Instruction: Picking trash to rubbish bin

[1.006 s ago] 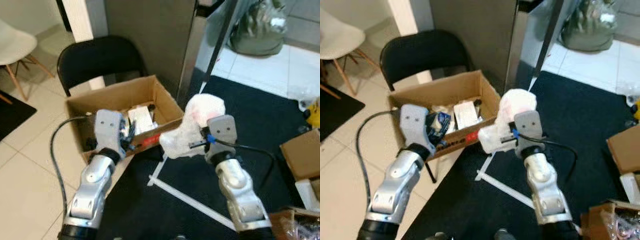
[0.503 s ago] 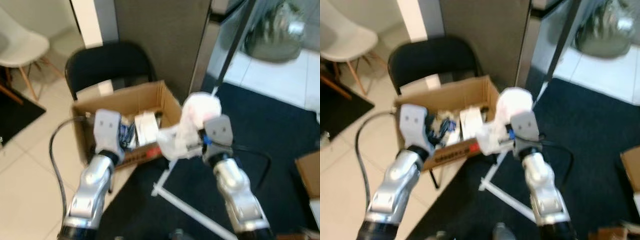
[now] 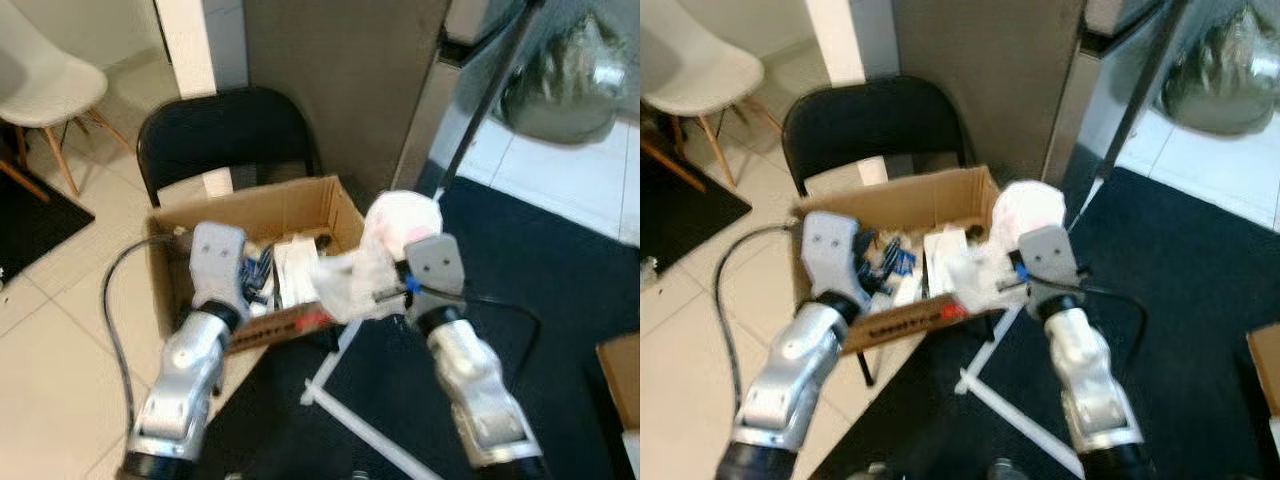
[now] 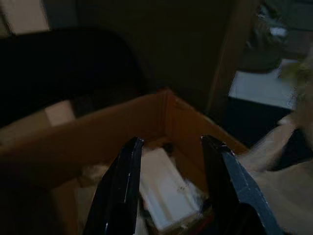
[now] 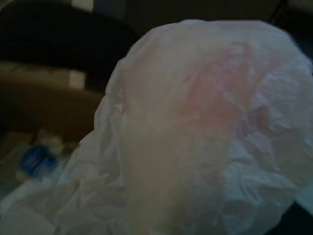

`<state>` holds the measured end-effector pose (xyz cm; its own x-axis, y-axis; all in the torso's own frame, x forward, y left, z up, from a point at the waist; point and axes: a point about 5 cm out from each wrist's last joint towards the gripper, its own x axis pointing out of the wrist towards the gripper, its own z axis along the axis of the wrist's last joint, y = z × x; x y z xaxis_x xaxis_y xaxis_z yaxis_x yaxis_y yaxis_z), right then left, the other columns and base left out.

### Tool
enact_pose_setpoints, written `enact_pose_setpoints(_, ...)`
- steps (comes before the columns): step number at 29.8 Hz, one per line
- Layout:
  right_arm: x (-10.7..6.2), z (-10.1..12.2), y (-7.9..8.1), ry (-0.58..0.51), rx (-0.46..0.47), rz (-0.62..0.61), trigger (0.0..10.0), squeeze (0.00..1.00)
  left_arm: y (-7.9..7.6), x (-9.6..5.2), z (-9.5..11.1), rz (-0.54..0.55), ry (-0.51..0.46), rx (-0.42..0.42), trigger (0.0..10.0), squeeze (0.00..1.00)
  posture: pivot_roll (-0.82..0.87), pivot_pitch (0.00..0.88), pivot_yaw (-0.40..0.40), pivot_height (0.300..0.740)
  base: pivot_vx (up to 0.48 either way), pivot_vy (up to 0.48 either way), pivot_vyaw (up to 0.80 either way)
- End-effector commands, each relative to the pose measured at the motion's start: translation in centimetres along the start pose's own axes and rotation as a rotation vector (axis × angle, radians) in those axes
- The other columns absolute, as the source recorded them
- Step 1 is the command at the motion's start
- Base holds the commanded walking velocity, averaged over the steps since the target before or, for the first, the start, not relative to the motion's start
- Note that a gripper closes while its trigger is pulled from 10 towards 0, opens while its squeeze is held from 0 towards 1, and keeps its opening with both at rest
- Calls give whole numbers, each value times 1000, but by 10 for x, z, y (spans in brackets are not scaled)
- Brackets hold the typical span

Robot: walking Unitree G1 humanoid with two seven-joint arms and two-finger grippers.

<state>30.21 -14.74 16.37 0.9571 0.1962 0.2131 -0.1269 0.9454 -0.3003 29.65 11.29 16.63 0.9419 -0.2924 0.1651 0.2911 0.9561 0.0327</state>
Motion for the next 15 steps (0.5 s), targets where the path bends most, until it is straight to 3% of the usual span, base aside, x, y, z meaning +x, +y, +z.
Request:
enact_pose_setpoints(1, 0, 1, 10, -10, 9, 32, 10000, 0, 7, -5, -6, 27, 26, 10, 10000, 0, -13, 154, -36, 740, 266, 0, 0)
enact_pose_setpoints(15, 0, 0, 11, -10, 18, 27, 10000, 0, 8, -5, -6, 25, 28, 14, 10000, 0, -8, 159, -30, 740, 265, 0, 0)
